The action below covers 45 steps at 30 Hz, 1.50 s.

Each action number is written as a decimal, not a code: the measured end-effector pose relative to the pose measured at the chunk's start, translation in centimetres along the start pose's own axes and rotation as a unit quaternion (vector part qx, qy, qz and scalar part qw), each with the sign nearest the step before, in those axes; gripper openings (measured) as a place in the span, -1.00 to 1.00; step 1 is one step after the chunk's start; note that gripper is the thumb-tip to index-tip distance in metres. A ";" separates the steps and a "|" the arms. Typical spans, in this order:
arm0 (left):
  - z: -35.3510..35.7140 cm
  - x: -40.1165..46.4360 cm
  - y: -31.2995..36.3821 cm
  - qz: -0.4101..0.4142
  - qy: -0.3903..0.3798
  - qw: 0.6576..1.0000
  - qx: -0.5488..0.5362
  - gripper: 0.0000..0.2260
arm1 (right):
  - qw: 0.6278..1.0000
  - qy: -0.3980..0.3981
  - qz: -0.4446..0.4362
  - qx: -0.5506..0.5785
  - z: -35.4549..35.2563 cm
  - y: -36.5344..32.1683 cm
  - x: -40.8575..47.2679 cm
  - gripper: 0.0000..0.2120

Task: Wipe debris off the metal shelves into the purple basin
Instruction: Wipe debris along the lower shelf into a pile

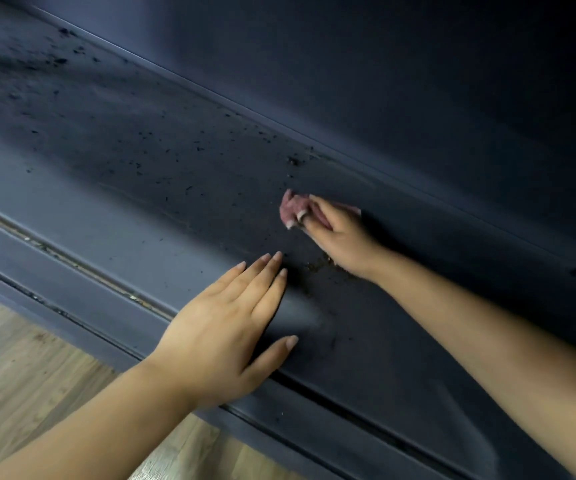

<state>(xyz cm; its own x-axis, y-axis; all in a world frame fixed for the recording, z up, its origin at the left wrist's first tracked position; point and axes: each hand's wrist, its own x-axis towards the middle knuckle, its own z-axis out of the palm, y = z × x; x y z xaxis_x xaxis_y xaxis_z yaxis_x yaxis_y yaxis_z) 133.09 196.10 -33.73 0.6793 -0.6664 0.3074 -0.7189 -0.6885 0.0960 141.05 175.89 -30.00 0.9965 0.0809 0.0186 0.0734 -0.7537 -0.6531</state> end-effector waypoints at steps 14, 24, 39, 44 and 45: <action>-1.5 0.1 -2.4 0.022 0.010 1.000 0.019 -0.42 | 0.963 0.161 0.215 -0.036 -6.7 4.3 -7.2 -0.69; -1.1 -0.2 -6.4 -0.018 -0.027 0.999 0.026 -0.35 | 0.977 0.110 0.134 -0.122 1.9 -3.1 -6.5 -0.60; -1.5 -0.1 -6.2 0.000 -0.059 0.998 -0.039 -0.15 | 0.867 0.259 0.408 -0.117 -0.2 -0.4 -14.1 -0.69; -1.6 0.2 -6.2 0.006 -0.067 0.997 -0.034 -0.13 | 0.894 0.263 0.332 -0.145 3.7 -5.2 -10.7 -0.76; -1.7 0.3 -6.2 0.009 -0.073 0.997 -0.037 -0.13 | 0.905 0.249 0.310 -0.150 4.7 -6.2 -9.3 -0.76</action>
<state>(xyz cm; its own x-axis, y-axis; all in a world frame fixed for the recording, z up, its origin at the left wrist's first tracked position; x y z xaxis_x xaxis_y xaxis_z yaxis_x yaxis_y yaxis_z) 137.50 200.67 -32.62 0.6771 -0.7164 0.1683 -0.7359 -0.6571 0.1633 131.12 182.93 -29.70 0.7379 -0.6666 0.1058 -0.5738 -0.7021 -0.4216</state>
